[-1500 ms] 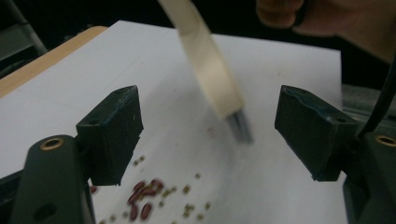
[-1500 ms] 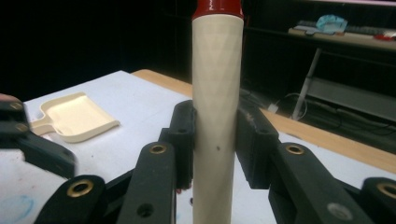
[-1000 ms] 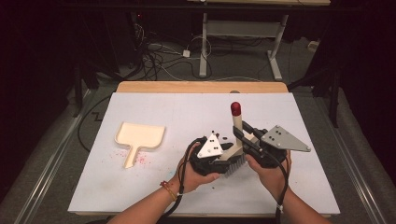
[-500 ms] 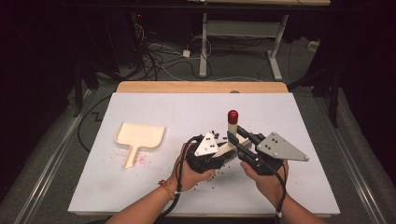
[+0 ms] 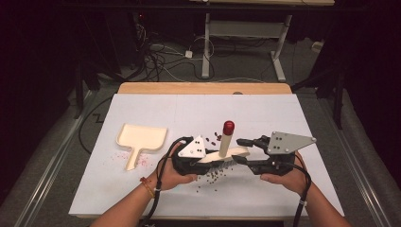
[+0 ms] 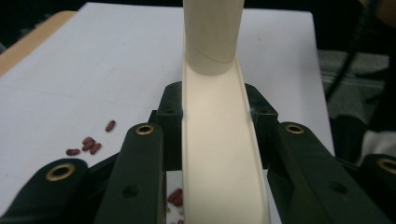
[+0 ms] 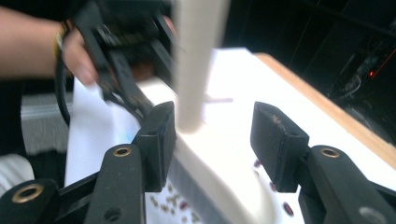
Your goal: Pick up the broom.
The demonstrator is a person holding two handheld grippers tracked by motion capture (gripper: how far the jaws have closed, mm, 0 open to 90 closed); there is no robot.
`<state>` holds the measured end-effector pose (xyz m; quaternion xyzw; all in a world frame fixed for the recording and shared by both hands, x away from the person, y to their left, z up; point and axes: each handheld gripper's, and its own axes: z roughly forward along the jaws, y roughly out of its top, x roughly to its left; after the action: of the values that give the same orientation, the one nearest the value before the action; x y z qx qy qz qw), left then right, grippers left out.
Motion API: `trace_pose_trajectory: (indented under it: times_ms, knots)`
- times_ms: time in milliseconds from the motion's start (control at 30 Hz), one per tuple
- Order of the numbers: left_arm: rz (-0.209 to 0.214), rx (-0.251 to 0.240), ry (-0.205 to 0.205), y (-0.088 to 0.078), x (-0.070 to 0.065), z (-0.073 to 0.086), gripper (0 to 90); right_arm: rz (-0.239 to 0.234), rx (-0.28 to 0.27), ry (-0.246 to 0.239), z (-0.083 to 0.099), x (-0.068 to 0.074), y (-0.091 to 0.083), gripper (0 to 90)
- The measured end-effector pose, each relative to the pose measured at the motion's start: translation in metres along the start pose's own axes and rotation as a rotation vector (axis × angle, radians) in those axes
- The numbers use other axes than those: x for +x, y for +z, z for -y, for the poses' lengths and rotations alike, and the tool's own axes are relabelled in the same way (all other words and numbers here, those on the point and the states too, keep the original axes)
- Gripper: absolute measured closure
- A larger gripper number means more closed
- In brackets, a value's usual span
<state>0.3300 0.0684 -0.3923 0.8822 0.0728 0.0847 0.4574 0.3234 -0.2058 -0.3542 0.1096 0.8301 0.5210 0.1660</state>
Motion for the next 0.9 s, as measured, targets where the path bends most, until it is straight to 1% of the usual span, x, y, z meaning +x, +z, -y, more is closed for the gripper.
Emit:
trace_pose_trajectory:
  times_ms: [33,67,100,133,167,233,300,333,367,400,433,500,533,600,667,700,733,800,833,867,900]
  knots:
    - [0.013,0.012,0.011,-0.001,-0.003,0.002,65.2,-0.023,0.031,0.011,0.002,-0.001,0.004,49.5]
    - [0.026,0.021,0.02,-0.002,-0.005,0.004,65.2,-0.034,0.061,0.013,0.003,-0.001,0.008,48.0]
    - [0.038,0.034,0.031,-0.002,-0.007,0.005,65.2,-0.043,0.089,0.0,0.005,0.0,0.013,47.0]
    - [0.039,0.053,0.045,-0.002,-0.01,0.006,65.2,-0.06,0.108,-0.004,0.007,0.001,0.019,46.9]
    - [0.043,0.07,0.061,-0.001,-0.012,0.008,65.2,-0.098,0.117,0.002,0.009,0.001,0.023,46.8]
    - [0.053,0.081,0.065,-0.002,-0.012,0.011,65.1,-0.156,0.129,0.006,0.012,0.001,0.028,49.1]
    - [0.042,0.084,0.071,-0.004,-0.011,0.012,65.1,-0.225,0.132,0.028,0.014,0.0,0.03,48.8]
    - [0.043,0.082,0.072,-0.006,-0.01,0.013,65.1,-0.253,0.138,0.024,0.014,0.0,0.03,47.9]
    - [0.05,0.075,0.07,-0.007,-0.009,0.013,65.1,-0.271,0.153,0.006,0.014,0.003,0.031,47.0]
    - [0.058,0.073,0.073,-0.008,-0.009,0.013,65.1,-0.269,0.17,-0.02,0.014,0.007,0.031,45.4]
    - [0.068,0.07,0.077,-0.008,-0.01,0.013,65.1,-0.255,0.19,-0.036,0.013,0.009,0.033,45.8]
    - [0.096,0.064,0.087,-0.007,-0.011,0.012,65.1,-0.234,0.224,-0.053,0.014,0.013,0.038,46.4]
    - [0.103,0.064,0.091,-0.006,-0.012,0.012,65.1,-0.237,0.23,-0.059,0.016,0.013,0.041,48.4]
    - [0.122,0.068,0.1,-0.004,-0.013,0.011,65.1,-0.266,0.243,-0.055,0.019,0.015,0.047,51.9]
    - [0.137,0.067,0.101,-0.004,-0.013,0.012,65.0,-0.305,0.256,-0.055,0.021,0.018,0.052,59.3]
    - [0.147,0.067,0.098,-0.003,-0.013,0.012,65.0,-0.333,0.255,-0.05,0.023,0.02,0.054,60.1]
    - [0.155,0.072,0.101,-0.004,-0.013,0.013,65.0,-0.339,0.256,-0.048,0.024,0.021,0.057,61.0]
    - [0.163,0.069,0.097,-0.004,-0.011,0.015,64.4,-0.341,0.266,-0.055,0.025,0.022,0.059,65.4]
    - [0.157,0.07,0.085,-0.005,-0.01,0.015,63.7,-0.344,0.259,-0.055,0.026,0.022,0.06,65.8]
    - [0.144,0.086,0.081,-0.005,-0.01,0.015,61.7,-0.337,0.257,-0.053,0.026,0.023,0.06,66.8]
    - [0.114,0.096,0.09,-0.006,-0.01,0.015,58.7,-0.328,0.269,-0.055,0.025,0.023,0.06,67.2]
